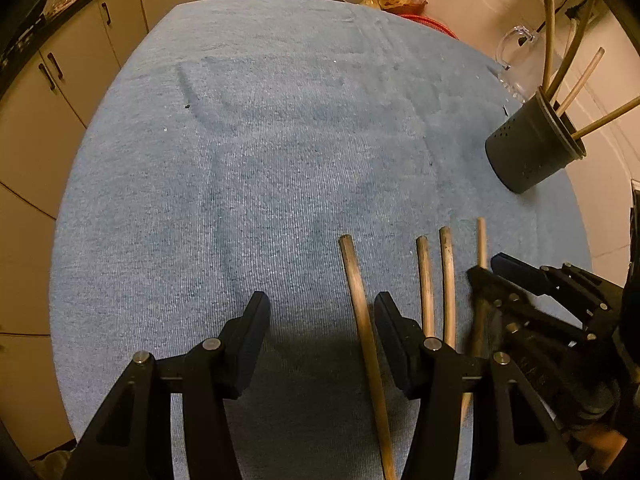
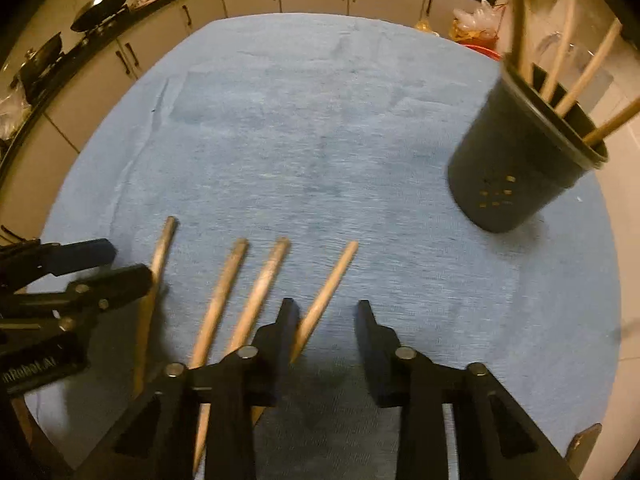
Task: Organize utensils
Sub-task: 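Move both tools back down over the remaining chopsticks, then close the right tool on a chopstick while the left tool grasps another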
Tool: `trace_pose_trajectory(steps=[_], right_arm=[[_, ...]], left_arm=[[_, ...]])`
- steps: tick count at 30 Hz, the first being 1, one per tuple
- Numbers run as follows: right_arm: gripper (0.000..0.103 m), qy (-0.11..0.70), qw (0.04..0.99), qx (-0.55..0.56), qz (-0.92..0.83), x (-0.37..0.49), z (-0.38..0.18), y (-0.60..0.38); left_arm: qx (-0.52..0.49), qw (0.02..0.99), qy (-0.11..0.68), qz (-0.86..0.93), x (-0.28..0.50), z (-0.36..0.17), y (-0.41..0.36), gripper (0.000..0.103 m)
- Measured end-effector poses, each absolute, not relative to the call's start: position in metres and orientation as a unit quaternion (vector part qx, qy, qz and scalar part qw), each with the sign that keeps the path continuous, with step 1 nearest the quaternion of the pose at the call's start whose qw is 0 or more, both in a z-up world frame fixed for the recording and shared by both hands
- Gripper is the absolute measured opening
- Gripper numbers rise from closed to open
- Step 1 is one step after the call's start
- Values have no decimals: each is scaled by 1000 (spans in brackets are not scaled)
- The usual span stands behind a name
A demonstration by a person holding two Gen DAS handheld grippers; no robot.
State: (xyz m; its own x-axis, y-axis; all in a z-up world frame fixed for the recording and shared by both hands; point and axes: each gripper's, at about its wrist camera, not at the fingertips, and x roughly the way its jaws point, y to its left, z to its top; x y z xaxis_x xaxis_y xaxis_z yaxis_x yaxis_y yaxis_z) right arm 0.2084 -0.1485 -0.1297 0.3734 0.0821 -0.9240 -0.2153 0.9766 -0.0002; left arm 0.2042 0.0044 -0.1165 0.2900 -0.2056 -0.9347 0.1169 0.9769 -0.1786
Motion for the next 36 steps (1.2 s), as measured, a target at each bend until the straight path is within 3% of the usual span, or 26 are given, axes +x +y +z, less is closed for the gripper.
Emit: trace_pose_trajectory(steps=[4,13,14,17,20,25,28,36], right_arm=[[22,564,821,-28,79,214,-130,-173],[21,567,812,95,105,222,-134,-222],[21,566,813,94,103,222,-136,-222],[21,563,817,82,95,227,-137,-213],[21,559,824,40,81,230,-135,-197],[12,552,830,-22,72,238,-138,-176],[7,557,826,16,88,236,-135,-190],[6,513,842,94,137,219,-88,-217]], left_arm=[[-37,801,590,-100,217,-118,7,55],[-3,801,594,-79,237,-117,-11,55],[8,802,593,-74,238,-117,-14,53],[42,804,590,-58,243,-117,-22,25],[43,803,592,-52,250,-116,-22,13],[-14,800,596,-60,255,-114,-1,6],[-67,797,596,-69,257,-109,18,6],[-129,816,554,-103,255,-68,41,6]])
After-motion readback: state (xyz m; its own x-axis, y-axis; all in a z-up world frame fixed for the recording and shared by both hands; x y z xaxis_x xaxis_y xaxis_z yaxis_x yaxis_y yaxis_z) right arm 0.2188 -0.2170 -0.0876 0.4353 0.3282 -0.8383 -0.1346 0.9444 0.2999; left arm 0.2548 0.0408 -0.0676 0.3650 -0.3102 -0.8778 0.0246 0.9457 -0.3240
